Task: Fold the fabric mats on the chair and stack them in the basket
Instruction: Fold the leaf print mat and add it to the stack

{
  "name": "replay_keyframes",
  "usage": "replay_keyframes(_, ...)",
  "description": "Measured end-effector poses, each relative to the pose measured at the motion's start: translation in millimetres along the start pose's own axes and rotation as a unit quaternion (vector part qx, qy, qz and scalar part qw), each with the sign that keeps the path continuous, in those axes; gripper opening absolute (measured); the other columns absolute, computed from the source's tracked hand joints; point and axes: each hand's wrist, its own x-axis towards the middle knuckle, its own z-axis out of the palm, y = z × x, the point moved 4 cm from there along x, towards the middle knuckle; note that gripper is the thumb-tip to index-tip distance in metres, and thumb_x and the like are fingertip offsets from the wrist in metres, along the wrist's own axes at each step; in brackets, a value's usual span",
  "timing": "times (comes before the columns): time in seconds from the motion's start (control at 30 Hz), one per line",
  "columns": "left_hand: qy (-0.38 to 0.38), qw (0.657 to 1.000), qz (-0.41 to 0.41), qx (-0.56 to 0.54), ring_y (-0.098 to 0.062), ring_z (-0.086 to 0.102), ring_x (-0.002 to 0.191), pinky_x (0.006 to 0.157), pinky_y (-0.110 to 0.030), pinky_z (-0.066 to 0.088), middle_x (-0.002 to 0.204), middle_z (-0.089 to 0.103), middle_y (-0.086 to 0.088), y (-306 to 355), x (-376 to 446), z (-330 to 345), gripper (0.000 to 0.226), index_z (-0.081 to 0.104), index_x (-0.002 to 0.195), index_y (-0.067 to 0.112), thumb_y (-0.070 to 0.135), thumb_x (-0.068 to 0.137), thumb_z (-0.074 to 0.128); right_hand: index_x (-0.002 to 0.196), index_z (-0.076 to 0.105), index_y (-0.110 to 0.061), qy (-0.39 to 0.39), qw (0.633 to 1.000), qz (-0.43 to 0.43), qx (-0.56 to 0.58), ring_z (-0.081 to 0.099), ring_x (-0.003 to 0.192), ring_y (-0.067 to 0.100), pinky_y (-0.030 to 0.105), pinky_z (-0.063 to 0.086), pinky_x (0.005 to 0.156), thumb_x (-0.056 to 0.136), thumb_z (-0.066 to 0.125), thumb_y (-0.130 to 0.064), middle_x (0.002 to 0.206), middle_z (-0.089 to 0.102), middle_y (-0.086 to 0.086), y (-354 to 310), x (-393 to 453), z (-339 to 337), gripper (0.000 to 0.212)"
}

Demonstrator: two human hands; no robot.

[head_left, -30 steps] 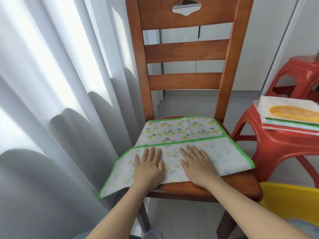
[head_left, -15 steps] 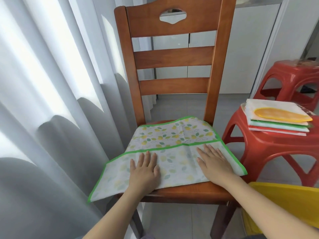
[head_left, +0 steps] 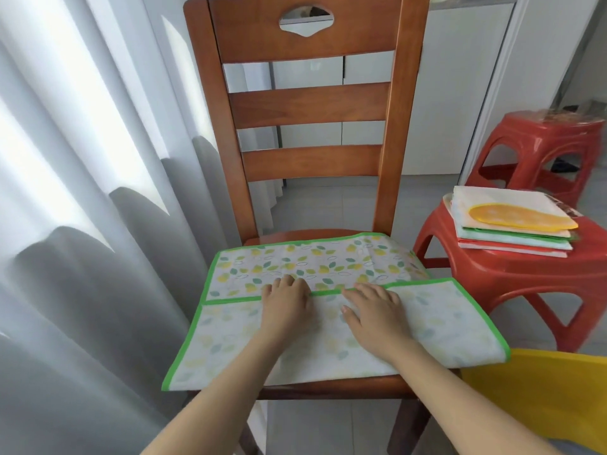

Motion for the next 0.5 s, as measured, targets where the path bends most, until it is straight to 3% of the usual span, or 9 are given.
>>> replay_keyframes(0.13,0.005,0.998,-0.005,-0.057,-0.025,0.042,0.125,0.105,-0.037,0.023,0.133,0.049,-0.005,-13.0,56.6,3.6,0.033,0.056,0.125,0.018,0.025,0.096,0.040,0.139,0.034,-0.035,0.017,1.000,-0.003,0.005,0.022,0.138,0.015,0.035,0.016,0.112,0.095,0.030,-0.048,0.150,0.030,-0.009,1.3,-1.4,3.0,0.047)
replay_keyframes(0.27,-0.019,0.999,-0.022,-0.042,-0.028,0.035,0.135,0.111,-0.043,0.021,0.148,0.040,-0.006,-26.6,116.3,19.0,0.043,0.045,0.138,0.017,0.025,0.096,0.038,0.139,0.035,-0.034,0.022,1.000,-0.005,0.020,0.021,0.138,0.014,0.036,0.016,0.112,0.094,0.030,-0.048,0.149,0.030,-0.009,1.9,0.4,3.6,0.047)
replay_keyframes(0.5,-0.002,0.999,-0.044,0.000,-0.034,0.037,0.124,0.107,-0.044,0.023,0.129,0.046,-0.014,-27.4,159.8,16.4,0.043,0.055,0.125,0.015,0.044,0.094,0.045,0.135,0.043,-0.033,0.035,0.999,0.006,0.010,0.034,0.127,0.019,0.037,0.027,0.103,0.086,0.021,-0.053,0.140,0.039,-0.006,0.5,-0.1,3.6,0.057)
